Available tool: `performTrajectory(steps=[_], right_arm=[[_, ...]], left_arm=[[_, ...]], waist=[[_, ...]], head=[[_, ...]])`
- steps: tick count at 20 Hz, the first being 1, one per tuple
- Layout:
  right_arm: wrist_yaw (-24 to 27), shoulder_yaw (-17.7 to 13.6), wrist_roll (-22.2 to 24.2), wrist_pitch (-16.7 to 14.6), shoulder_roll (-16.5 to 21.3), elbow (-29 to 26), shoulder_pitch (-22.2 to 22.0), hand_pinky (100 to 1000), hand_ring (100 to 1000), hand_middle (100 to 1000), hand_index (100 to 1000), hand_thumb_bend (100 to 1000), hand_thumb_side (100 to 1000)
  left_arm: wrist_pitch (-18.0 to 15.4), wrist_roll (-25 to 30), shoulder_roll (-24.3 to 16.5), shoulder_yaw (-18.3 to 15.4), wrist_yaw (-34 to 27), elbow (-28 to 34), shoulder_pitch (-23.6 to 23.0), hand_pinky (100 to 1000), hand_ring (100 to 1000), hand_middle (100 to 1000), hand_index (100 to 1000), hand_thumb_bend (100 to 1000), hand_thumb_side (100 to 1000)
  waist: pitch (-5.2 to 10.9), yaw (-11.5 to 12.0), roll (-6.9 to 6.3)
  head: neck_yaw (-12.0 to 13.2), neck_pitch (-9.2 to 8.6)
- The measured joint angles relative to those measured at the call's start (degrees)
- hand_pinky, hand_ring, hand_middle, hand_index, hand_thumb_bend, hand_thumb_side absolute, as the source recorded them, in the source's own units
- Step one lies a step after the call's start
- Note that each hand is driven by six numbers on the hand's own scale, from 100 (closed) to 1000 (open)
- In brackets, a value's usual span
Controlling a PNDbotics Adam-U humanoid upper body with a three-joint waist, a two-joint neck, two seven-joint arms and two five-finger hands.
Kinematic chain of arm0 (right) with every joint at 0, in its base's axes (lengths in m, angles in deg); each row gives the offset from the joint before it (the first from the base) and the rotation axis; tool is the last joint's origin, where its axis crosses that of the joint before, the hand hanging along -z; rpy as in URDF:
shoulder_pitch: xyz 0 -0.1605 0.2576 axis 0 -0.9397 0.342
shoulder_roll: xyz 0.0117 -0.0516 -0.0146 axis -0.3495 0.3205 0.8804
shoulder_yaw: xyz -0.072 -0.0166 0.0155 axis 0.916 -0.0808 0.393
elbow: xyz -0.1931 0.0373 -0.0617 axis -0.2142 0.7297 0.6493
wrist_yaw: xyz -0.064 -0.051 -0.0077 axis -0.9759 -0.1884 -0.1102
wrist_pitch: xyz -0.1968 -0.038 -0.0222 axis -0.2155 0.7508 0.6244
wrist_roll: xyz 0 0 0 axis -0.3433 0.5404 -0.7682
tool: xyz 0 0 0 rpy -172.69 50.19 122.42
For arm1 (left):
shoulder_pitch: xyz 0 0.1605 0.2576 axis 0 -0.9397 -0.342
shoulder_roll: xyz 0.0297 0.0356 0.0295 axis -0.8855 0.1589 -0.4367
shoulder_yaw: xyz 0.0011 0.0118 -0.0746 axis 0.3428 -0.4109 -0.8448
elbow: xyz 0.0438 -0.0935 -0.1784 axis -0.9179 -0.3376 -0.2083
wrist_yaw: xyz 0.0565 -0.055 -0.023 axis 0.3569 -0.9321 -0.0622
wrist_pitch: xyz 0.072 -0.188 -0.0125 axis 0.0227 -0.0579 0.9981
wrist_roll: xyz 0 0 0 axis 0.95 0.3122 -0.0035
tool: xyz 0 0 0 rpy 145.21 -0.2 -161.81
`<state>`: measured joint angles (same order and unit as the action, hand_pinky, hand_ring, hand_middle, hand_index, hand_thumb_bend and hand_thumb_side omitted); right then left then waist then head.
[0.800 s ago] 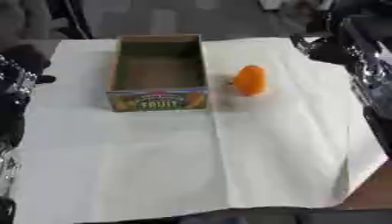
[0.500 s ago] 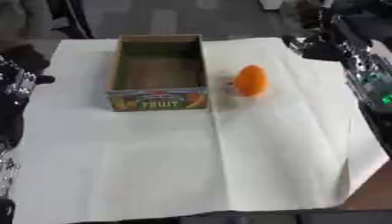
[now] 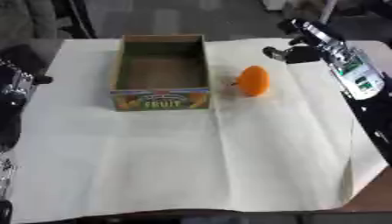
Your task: Pick up objects on the table and place them in the box.
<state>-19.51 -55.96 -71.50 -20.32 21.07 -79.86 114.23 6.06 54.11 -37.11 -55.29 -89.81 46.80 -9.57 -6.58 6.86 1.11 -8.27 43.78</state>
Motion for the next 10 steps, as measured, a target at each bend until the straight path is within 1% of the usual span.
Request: performTrajectory(steps=[1,2,5,10], right_arm=[[-1.1,0.0,0.3,-0.3,-0.4,1.0,0.5,846,943,868,900,476,323],[-2.3,0.1,0.7,-0.5,-0.8,2.1,1.1,846,943,869,900,454,340],[-5.7,0.2,1.6,-1.2,-2.0,5.1,2.5,854,946,871,904,458,355],[-9.4,0.1,3.0,-2.2,-3.8,9.4,3.9,855,939,866,908,462,372]], left_arm=[[0.0,0.0,0.0,0.0,0.0,0.0,0.0,634,722,615,734,504,421],[0.0,0.1,0.0,0.0,0.0,0.0,0.0,634,722,615,734,504,421],[0.1,0.2,0.0,0.0,0.0,0.0,0.1,634,723,615,734,504,421],[0.1,0.2,0.0,0.3,0.0,0.0,0.2,634,723,615,734,505,421]], waist=[[0.00,0.2,0.00],[-0.01,0.3,0.00],[-0.09,0.6,-0.01],[-0.22,1.3,0.04]], head=[[0.0,0.00],[-0.1,0.00],[-0.3,0.00],[-0.5,0.00]])
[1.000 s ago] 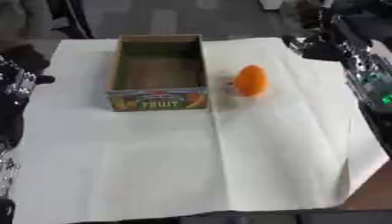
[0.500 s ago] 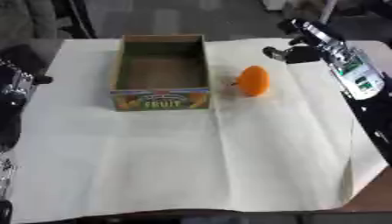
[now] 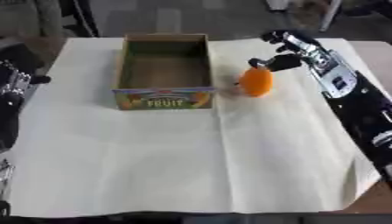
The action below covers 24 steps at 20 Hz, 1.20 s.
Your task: Pick up objects on the table and place them in the box.
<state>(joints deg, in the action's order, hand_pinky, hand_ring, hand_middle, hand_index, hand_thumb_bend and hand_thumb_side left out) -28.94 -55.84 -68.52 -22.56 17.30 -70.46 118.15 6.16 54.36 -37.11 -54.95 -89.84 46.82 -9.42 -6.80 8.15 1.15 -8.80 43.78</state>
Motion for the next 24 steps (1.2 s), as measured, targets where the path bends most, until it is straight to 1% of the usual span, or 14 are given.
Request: performTrajectory(steps=[5,10,12,16,19,24], right_arm=[[-2.4,-0.2,1.2,-1.0,-1.2,2.9,0.6,859,940,868,914,475,407],[-3.2,-0.2,3.7,-2.5,-1.4,3.8,0.6,859,944,871,920,493,449],[-3.2,-0.4,4.9,-3.1,-1.4,3.8,0.5,866,949,877,924,501,465],[-4.0,-0.4,7.3,-3.7,-1.2,3.8,0.3,911,987,900,930,504,481],[-6.4,-0.4,7.6,-3.7,-1.2,3.8,0.3,930,997,909,934,494,468],[-11.5,-0.4,5.5,-3.2,-1.2,4.0,0.2,922,989,908,933,483,447]], left_arm=[[0.0,0.0,0.0,0.0,-0.1,0.0,0.0,634,723,615,734,506,420],[0.0,0.0,0.0,0.0,-0.1,0.0,0.0,634,724,615,734,507,420],[0.0,0.0,0.0,0.0,-0.1,0.0,0.0,634,724,615,734,507,420],[0.0,0.0,0.0,0.0,-0.1,0.0,0.0,634,724,615,734,507,420],[0.0,0.0,0.0,0.0,-0.1,0.0,0.0,634,724,615,734,507,419],[0.0,0.0,0.0,0.0,-0.1,0.0,0.0,634,724,615,734,507,420]], waist=[[-0.11,0.3,0.00],[-0.11,0.1,0.02],[-0.11,-0.1,0.02],[-0.10,-0.4,0.03],[-0.10,-0.4,-0.03],[-0.10,-0.3,-0.33]], head=[[-0.1,0.00],[-0.1,0.00],[0.0,0.00],[0.1,0.00],[0.1,0.00],[0.1,0.00]])
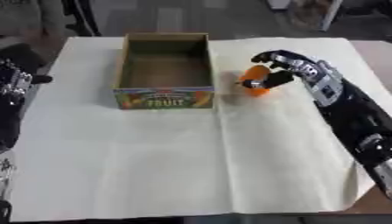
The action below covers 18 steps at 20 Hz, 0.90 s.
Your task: Pick up objects on the table and place them in the box.
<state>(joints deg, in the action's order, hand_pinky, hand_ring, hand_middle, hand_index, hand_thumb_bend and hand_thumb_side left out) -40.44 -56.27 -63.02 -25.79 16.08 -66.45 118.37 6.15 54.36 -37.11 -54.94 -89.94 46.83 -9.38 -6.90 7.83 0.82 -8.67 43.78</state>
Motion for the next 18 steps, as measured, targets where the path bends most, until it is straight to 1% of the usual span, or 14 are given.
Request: performTrajectory(steps=[2,3,5,9,13,14,17,18], right_arm=[[-1.6,0.0,-0.6,0.1,0.0,0.2,0.0,903,982,905,933,479,420],[-2.2,0.0,-0.8,0.1,0.0,0.2,-0.1,891,976,902,932,476,427],[-3.2,0.0,-1.2,0.1,0.0,0.4,-0.3,868,963,894,929,470,410],[-4.5,0.0,-1.9,0.3,0.0,0.8,-0.5,787,897,858,916,453,354],[-5.3,-0.1,-2.7,0.5,-0.1,0.9,-0.5,732,844,826,901,444,316],[-5.4,-0.1,-2.9,0.6,-0.1,0.9,-0.5,693,811,807,892,438,287],[-5.7,-0.1,-3.5,0.6,-0.4,1.2,-0.8,665,787,780,875,432,256],[-5.7,-0.1,-3.6,0.6,-0.5,1.2,-0.9,623,754,745,851,425,206]], left_arm=[[0.0,0.0,0.0,0.0,0.0,0.0,0.0,634,725,615,734,507,420],[0.0,0.0,0.0,0.0,0.0,0.0,0.0,634,725,615,734,507,420],[0.0,0.0,0.0,0.0,0.0,0.0,0.0,634,725,615,734,507,420],[0.0,0.0,0.0,0.0,0.0,0.0,0.0,634,725,615,734,508,420],[0.0,0.0,0.0,0.0,0.0,0.0,0.0,634,725,615,734,508,419],[0.0,0.0,0.0,0.0,0.0,0.0,0.0,634,725,615,734,509,419],[0.0,0.0,0.0,0.0,0.0,0.0,0.0,634,725,615,734,510,419],[0.0,0.0,0.0,0.0,0.0,0.0,0.0,634,725,615,734,510,419]], waist=[[0.00,0.0,-0.01],[0.00,0.0,-0.01],[0.00,0.0,-0.01],[0.00,0.0,-0.01],[0.00,0.0,0.00],[0.00,0.0,0.00],[0.00,0.1,0.02],[0.00,0.1,0.02]], head=[[0.0,0.00],[0.0,0.00],[0.0,0.00],[0.0,0.00],[0.0,0.00],[0.0,0.00],[0.0,0.00],[0.0,0.00]])
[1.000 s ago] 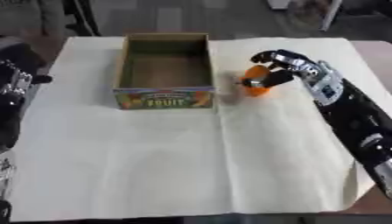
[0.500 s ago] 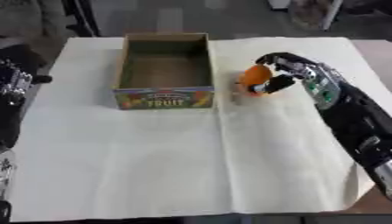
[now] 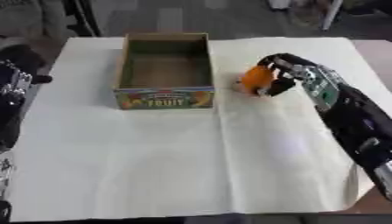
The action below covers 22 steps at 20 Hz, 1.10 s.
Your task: Pick up objects on the table and place them in the box.
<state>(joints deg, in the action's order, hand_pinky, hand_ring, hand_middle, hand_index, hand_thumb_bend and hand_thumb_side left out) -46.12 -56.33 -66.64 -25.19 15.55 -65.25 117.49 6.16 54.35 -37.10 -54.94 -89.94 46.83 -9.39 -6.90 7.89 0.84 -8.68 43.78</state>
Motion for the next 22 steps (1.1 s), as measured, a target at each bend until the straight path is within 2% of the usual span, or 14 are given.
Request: performTrajectory(steps=[1,2,7,9,10,14,18,22], right_arm=[[0.0,0.0,-0.1,0.0,0.0,0.0,-0.1,611,745,737,845,423,192],[0.0,0.0,-0.3,0.0,0.0,0.0,-0.1,573,712,705,825,416,132],[0.0,0.0,-1.1,0.1,-0.2,0.0,-0.1,431,589,586,730,405,102],[-0.1,0.0,-1.8,0.2,-0.4,0.0,-0.1,366,537,522,667,360,111],[-0.1,0.0,-2.3,0.3,-0.5,0.0,-0.1,312,496,471,610,307,115],[-0.1,0.0,-5.4,0.3,-0.5,0.0,-0.2,211,423,371,506,183,115],[-0.1,0.3,-8.5,0.1,-0.5,-0.8,-0.4,182,393,332,470,100,131],[0.8,0.7,-11.2,-0.1,-0.5,-3.2,-0.4,174,375,306,443,100,132]], left_arm=[[0.0,0.0,0.0,0.0,0.0,0.0,0.0,634,725,615,734,510,419],[0.0,0.0,0.0,0.0,0.0,0.0,0.0,634,725,614,734,510,419],[0.0,0.0,0.0,0.0,0.0,0.0,0.0,634,725,614,733,511,419],[0.0,0.0,0.0,0.0,0.0,0.0,0.0,634,725,614,733,511,419],[0.0,0.0,0.0,0.0,0.0,0.0,0.0,634,725,614,733,511,419],[0.0,0.0,0.0,0.0,0.0,0.0,0.0,634,725,614,733,513,419],[0.0,0.0,0.0,0.0,0.0,0.0,0.0,634,726,614,733,514,420],[0.0,0.0,0.0,0.0,0.0,0.0,0.0,634,726,614,733,515,419]], waist=[[0.00,0.0,0.00],[0.00,0.0,0.01],[0.00,0.2,0.12],[0.00,0.2,0.15],[0.00,0.2,0.15],[0.00,0.2,0.16],[0.00,0.1,0.30],[0.02,0.1,0.36]], head=[[0.0,0.00],[0.0,0.00],[0.0,0.00],[0.0,0.00],[0.0,0.00],[0.0,0.00],[0.0,0.00],[0.0,0.00]])
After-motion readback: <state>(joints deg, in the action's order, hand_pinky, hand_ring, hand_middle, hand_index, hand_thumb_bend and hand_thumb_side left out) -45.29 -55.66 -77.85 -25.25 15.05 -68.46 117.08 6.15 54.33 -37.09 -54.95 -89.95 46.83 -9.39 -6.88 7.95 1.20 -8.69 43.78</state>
